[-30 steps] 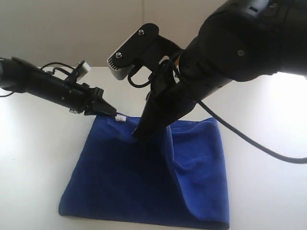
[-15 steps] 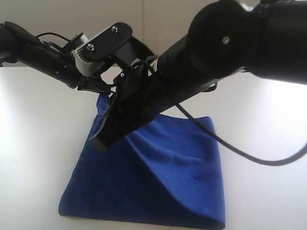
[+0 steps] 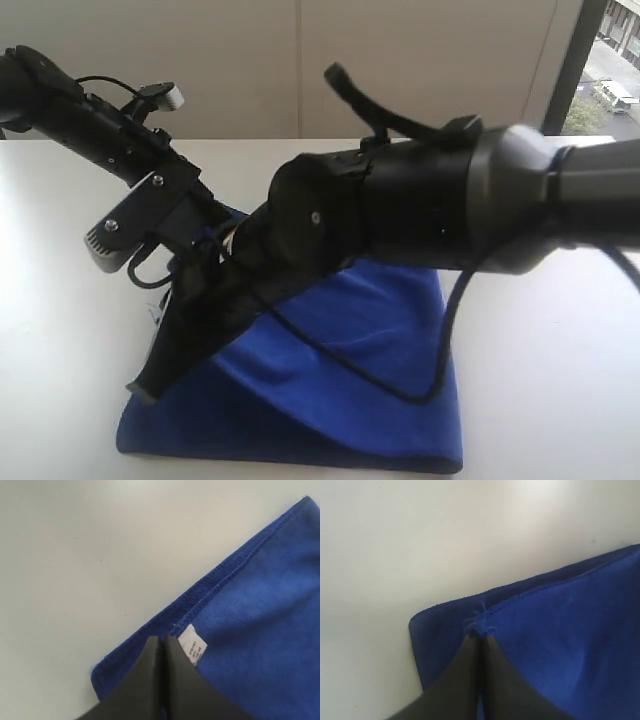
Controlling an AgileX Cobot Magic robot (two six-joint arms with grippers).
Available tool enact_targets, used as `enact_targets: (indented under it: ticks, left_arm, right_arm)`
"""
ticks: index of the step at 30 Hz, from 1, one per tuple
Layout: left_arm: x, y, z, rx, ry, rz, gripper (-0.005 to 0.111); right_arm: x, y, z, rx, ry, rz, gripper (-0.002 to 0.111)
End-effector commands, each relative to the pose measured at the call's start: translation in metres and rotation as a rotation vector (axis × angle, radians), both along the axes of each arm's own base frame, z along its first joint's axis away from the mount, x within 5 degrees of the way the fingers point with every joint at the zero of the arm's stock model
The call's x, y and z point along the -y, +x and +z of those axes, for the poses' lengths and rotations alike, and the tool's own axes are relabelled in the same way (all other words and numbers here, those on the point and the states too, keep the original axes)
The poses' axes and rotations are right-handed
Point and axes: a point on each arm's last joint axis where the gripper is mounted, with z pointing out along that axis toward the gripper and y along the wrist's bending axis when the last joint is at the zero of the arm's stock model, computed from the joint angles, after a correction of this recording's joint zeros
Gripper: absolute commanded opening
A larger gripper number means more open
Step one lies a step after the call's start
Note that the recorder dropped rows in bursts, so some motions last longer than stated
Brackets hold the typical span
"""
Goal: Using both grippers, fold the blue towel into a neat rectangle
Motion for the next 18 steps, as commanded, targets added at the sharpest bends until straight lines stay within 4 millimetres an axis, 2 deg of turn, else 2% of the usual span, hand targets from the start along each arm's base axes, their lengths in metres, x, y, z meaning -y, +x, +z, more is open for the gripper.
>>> enact_targets:
  ticks: [1,10,18]
  left_arm:
    - [0.001,0.000,0.005,0.023,0.010,-0.008,0.000]
    - [-0.003,0.000,-0.001,0.028,0.075,-0.030,0.000]
    - [-0.003,0.002,-0.021,-0.016,0.090,-0.036,0.000]
  right_arm:
    - [-0.013,-0.002,-0.015,0.007,0.000,0.014,0.000]
    - [-0.029,-0.004,-0.045,-0.019,-0.008,0.010,0.000]
    - [-0.033,-0.004,-0.051,-0.019,0.001,0.002,0.000]
